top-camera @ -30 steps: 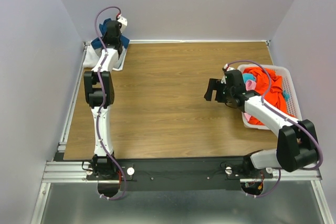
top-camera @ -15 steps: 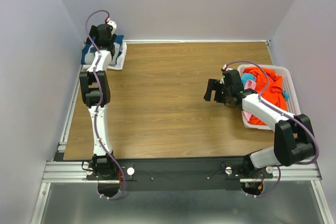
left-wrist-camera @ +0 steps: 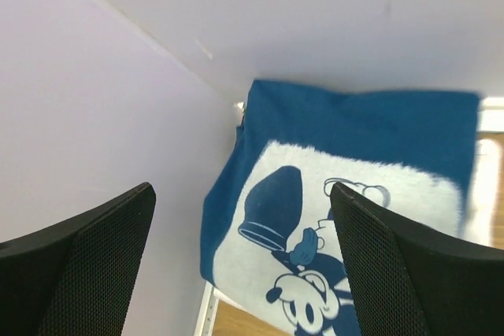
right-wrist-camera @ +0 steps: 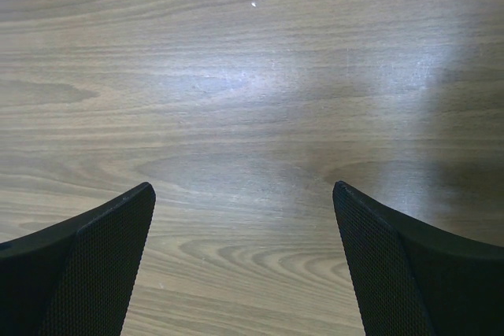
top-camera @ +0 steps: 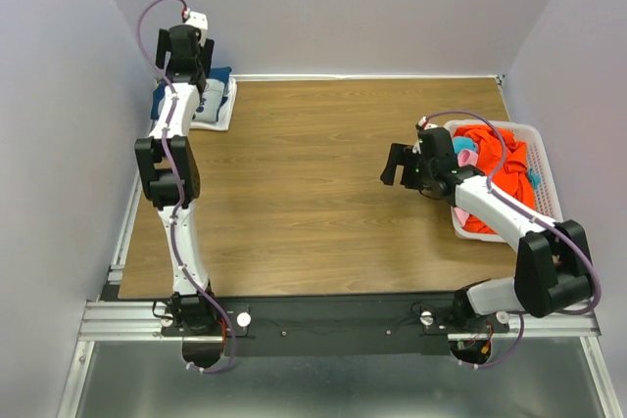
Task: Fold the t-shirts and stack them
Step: Reset both grippers
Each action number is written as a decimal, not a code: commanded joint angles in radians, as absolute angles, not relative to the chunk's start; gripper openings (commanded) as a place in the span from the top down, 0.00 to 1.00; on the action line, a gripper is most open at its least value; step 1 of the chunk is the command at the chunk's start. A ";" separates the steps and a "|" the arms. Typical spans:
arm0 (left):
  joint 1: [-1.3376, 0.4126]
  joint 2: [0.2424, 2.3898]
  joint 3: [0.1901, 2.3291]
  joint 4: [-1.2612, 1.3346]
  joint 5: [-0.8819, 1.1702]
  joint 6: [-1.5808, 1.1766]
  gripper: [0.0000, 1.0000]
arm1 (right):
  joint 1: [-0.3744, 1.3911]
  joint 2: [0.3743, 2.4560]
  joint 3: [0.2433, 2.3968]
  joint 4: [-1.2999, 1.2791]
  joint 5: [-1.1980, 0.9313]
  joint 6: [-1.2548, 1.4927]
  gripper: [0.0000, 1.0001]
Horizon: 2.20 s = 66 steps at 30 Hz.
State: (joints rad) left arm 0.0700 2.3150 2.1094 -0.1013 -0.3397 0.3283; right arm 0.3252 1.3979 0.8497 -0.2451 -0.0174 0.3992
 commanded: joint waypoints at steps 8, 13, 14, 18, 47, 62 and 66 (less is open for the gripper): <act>0.067 1.942 1.988 -0.225 -0.123 -0.028 0.02 | 0.319 1.261 0.811 -0.262 -0.005 0.440 0.00; 0.045 1.716 1.797 -0.215 0.041 -0.184 0.02 | 0.319 1.220 0.802 -0.262 0.006 0.457 0.00; 0.034 1.674 1.684 -0.172 0.008 -0.211 0.02 | 0.319 1.212 0.796 -0.262 -0.021 0.450 0.00; -0.038 1.490 1.412 -0.063 -0.075 -0.327 0.02 | 0.319 1.174 0.776 -0.262 -0.044 0.452 0.00; -0.342 0.862 0.548 -0.031 -0.239 -0.635 0.02 | 0.319 0.965 0.537 -0.192 -0.026 0.485 0.00; -0.344 0.836 0.520 -0.025 -0.279 -0.630 0.02 | 0.319 0.858 0.437 -0.133 -0.005 0.517 0.00; -0.344 0.828 0.514 -0.021 -0.293 -0.632 0.02 | 0.318 0.845 0.423 -0.129 0.021 0.518 0.00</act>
